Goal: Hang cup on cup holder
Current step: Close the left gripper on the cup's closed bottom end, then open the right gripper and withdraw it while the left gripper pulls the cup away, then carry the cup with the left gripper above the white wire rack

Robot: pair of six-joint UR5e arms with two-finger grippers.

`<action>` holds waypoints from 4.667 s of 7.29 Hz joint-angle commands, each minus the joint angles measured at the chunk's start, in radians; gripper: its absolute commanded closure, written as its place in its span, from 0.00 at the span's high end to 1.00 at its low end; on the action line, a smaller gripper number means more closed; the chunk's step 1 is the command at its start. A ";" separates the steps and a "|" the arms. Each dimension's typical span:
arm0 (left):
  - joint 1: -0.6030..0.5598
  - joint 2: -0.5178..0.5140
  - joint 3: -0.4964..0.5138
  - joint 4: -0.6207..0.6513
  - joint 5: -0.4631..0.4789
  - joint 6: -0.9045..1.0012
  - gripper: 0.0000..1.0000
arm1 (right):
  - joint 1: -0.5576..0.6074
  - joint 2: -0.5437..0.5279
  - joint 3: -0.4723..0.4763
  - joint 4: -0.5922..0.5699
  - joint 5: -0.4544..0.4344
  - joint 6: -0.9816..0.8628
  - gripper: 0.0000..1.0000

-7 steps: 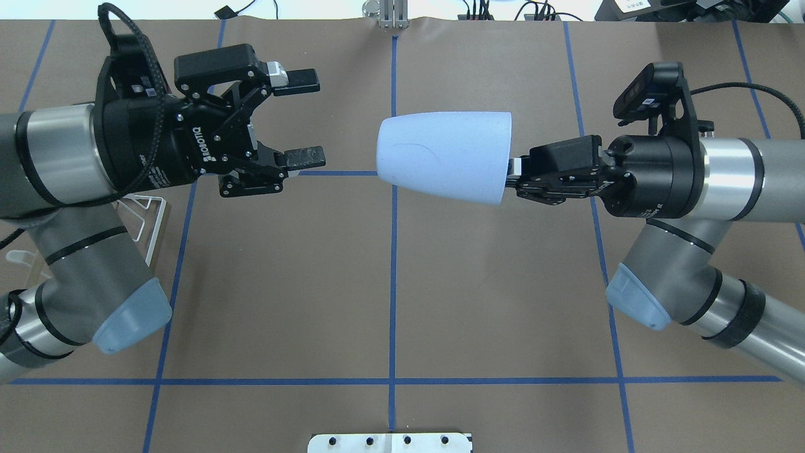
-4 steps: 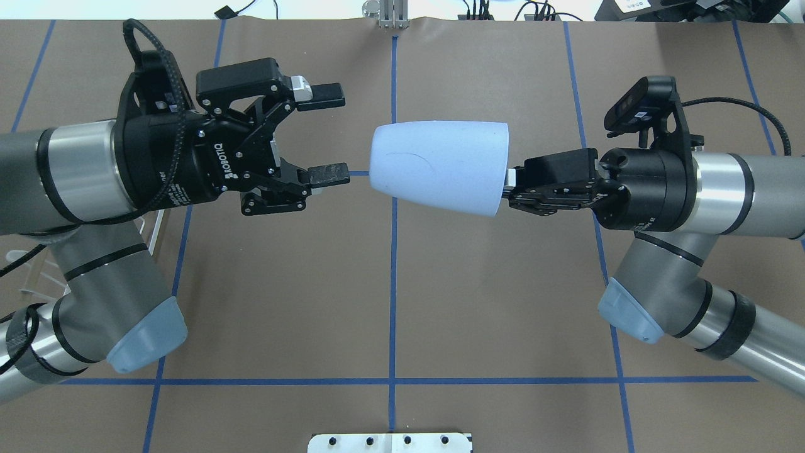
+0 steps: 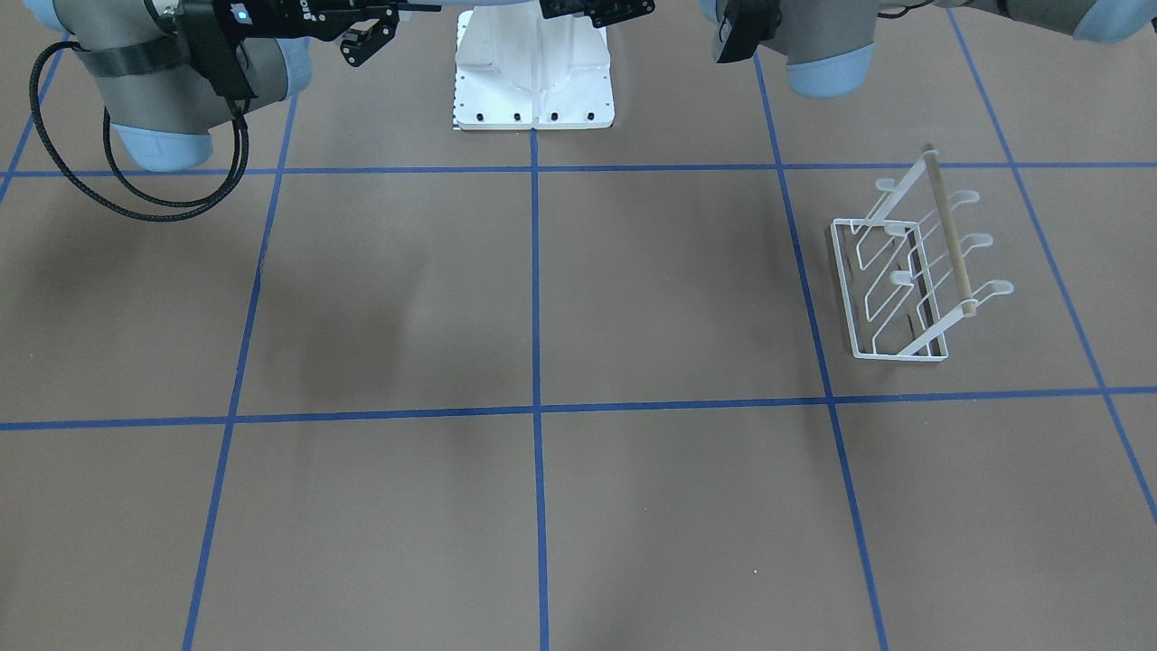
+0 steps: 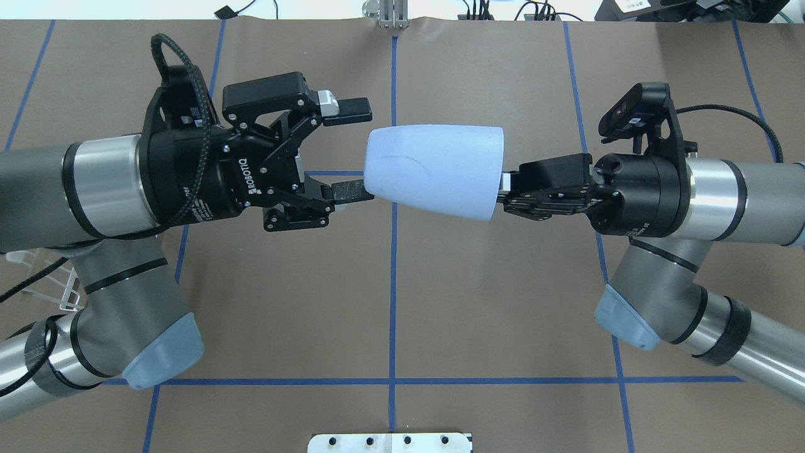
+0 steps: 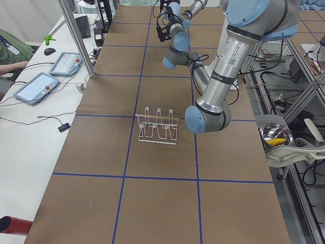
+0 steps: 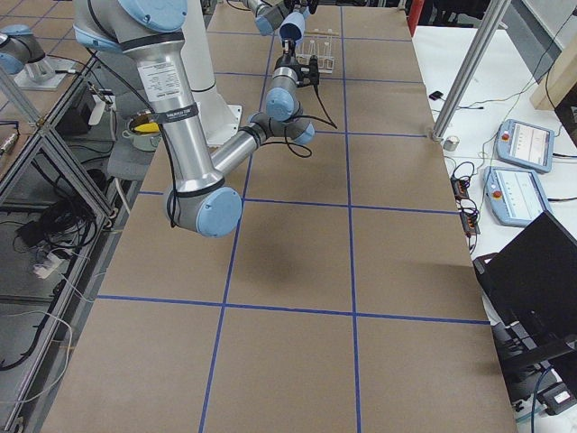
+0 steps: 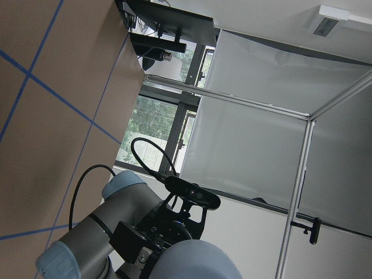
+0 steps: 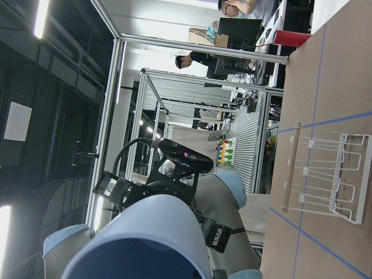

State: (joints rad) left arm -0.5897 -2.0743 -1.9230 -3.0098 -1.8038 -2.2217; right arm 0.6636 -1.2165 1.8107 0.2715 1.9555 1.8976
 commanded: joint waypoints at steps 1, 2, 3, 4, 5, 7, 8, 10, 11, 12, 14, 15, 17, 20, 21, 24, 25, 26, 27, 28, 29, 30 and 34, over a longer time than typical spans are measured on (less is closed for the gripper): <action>0.025 -0.003 -0.001 -0.001 0.021 0.000 0.98 | -0.001 0.000 0.001 0.000 -0.001 0.000 0.00; 0.040 -0.003 -0.004 -0.001 0.039 0.002 0.98 | -0.001 0.000 -0.001 -0.002 -0.001 0.000 0.00; 0.042 -0.004 -0.004 -0.003 0.040 0.002 0.98 | -0.002 0.002 -0.002 -0.002 -0.001 -0.002 0.00; 0.044 -0.003 -0.004 -0.003 0.038 0.002 0.98 | -0.002 0.000 -0.002 -0.002 -0.001 -0.002 0.00; 0.044 -0.003 -0.005 -0.004 0.038 0.002 0.98 | -0.002 0.002 -0.002 -0.003 -0.001 -0.002 0.00; 0.045 -0.004 -0.005 -0.003 0.038 0.002 0.98 | -0.002 0.002 -0.002 -0.003 -0.001 -0.002 0.00; 0.045 -0.003 -0.004 -0.004 0.038 0.008 0.98 | -0.004 0.000 -0.001 -0.003 -0.001 -0.002 0.00; 0.045 -0.004 -0.004 -0.004 0.038 0.011 0.98 | -0.004 0.000 -0.002 -0.002 -0.001 -0.002 0.00; 0.045 -0.004 -0.011 -0.006 0.038 0.008 0.79 | -0.007 0.000 -0.002 0.000 -0.001 -0.002 0.00; 0.048 -0.003 -0.024 -0.006 0.038 0.002 0.01 | -0.012 0.002 0.001 0.000 -0.003 0.000 0.73; 0.054 -0.003 -0.025 -0.006 0.037 -0.004 0.00 | -0.028 0.000 0.016 0.000 -0.033 0.008 1.00; 0.054 -0.003 -0.037 0.002 0.035 -0.004 0.00 | -0.030 -0.002 0.027 0.000 -0.046 0.009 1.00; 0.053 0.000 -0.039 0.000 0.034 -0.003 0.00 | -0.029 -0.003 0.036 -0.002 -0.049 0.014 1.00; 0.042 0.014 -0.057 -0.003 0.027 0.011 0.00 | -0.025 -0.031 0.035 -0.005 -0.043 0.009 1.00; 0.033 0.014 -0.057 -0.003 0.027 0.013 0.00 | -0.024 -0.055 0.035 -0.002 -0.040 0.005 1.00; -0.060 0.045 -0.050 0.000 -0.041 0.013 0.00 | 0.016 -0.103 0.035 0.000 -0.023 0.005 1.00; -0.085 0.052 -0.039 0.005 -0.043 0.019 0.00 | 0.063 -0.109 0.027 -0.011 0.008 0.005 1.00; -0.107 0.078 -0.037 0.034 -0.045 0.036 0.00 | 0.120 -0.112 0.003 -0.035 0.034 0.006 1.00; -0.120 0.088 -0.037 0.082 -0.067 0.090 0.00 | 0.211 -0.110 -0.019 -0.125 0.099 0.002 1.00; -0.152 0.089 -0.044 0.183 -0.097 0.133 0.00 | 0.352 -0.110 -0.028 -0.253 0.188 -0.039 1.00; -0.176 0.088 -0.056 0.304 -0.111 0.186 0.00 | 0.429 -0.103 -0.048 -0.390 0.245 -0.221 1.00; -0.191 0.088 -0.097 0.447 -0.146 0.309 0.00 | 0.465 -0.109 -0.047 -0.522 0.249 -0.424 1.00; -0.338 0.086 -0.246 1.088 -0.232 0.760 0.00 | 0.603 -0.126 -0.042 -1.011 0.220 -0.892 1.00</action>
State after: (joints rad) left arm -0.8887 -1.9904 -2.1331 -2.0992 -2.0296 -1.5970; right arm 1.2242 -1.3308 1.7683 -0.5899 2.2026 1.1521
